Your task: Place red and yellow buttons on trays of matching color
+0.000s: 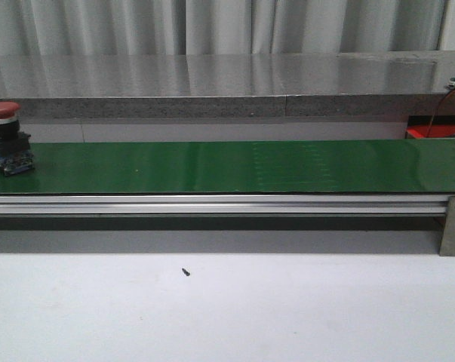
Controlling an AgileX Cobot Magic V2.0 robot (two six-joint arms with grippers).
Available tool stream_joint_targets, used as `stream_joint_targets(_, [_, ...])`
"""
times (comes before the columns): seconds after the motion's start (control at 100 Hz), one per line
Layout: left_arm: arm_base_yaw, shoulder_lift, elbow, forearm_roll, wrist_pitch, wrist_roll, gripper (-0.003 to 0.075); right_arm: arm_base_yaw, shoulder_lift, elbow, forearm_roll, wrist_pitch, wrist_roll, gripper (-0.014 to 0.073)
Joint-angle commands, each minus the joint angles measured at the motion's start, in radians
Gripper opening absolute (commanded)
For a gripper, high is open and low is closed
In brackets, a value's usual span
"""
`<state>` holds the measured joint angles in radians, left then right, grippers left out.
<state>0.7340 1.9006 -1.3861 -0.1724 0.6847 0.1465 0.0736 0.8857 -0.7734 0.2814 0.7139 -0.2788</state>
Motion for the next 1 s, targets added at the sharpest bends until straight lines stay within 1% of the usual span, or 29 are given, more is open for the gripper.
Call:
stream_joint_targets(0.0, [-0.014, -0.022, -0.023, -0.009, -0.042, -0.009, 0.0662, 0.000, -0.012, -0.025, 0.012, -0.059, -0.010, -0.0068])
stream_joint_targets(0.25, [-0.023, 0.028, -0.023, 0.008, -0.049, -0.009, 0.0658, 0.000, -0.012, -0.025, 0.012, -0.061, -0.010, -0.0068])
stream_joint_targets(0.33, [-0.023, 0.037, -0.023, 0.011, -0.052, -0.009, 0.0631, 0.000, -0.012, -0.025, 0.012, -0.061, -0.010, -0.0068])
stream_joint_targets(0.42, [-0.023, 0.043, -0.023, 0.013, -0.054, -0.009, 0.0553, 0.000, -0.012, -0.025, 0.012, -0.061, -0.010, -0.0068])
stream_joint_targets(0.47, [-0.023, 0.045, -0.023, 0.015, -0.057, -0.009, 0.0493, 0.000, -0.012, -0.025, 0.012, -0.061, -0.010, -0.0068])
stream_joint_targets(0.64, [-0.019, 0.045, -0.023, 0.017, -0.072, -0.009, 0.0244, 0.000, -0.012, -0.025, 0.012, -0.061, -0.010, -0.0068])
stream_joint_targets(0.73, [-0.019, 0.045, -0.025, 0.017, -0.075, -0.009, 0.0144, 0.000, -0.012, -0.025, 0.012, -0.061, -0.010, -0.0068])
stream_joint_targets(0.81, [-0.019, 0.037, -0.025, 0.017, -0.075, -0.009, 0.0093, 0.000, -0.012, -0.025, 0.012, -0.061, -0.010, -0.0068])
stream_joint_targets(0.85, [-0.019, 0.032, -0.025, 0.017, -0.073, -0.009, 0.0083, 0.000, -0.012, -0.025, 0.012, -0.061, -0.010, -0.0068])
stream_joint_targets(0.99, [-0.019, -0.019, -0.025, 0.002, -0.043, -0.009, 0.0081, 0.000, -0.012, -0.025, 0.012, -0.061, -0.010, -0.0068])
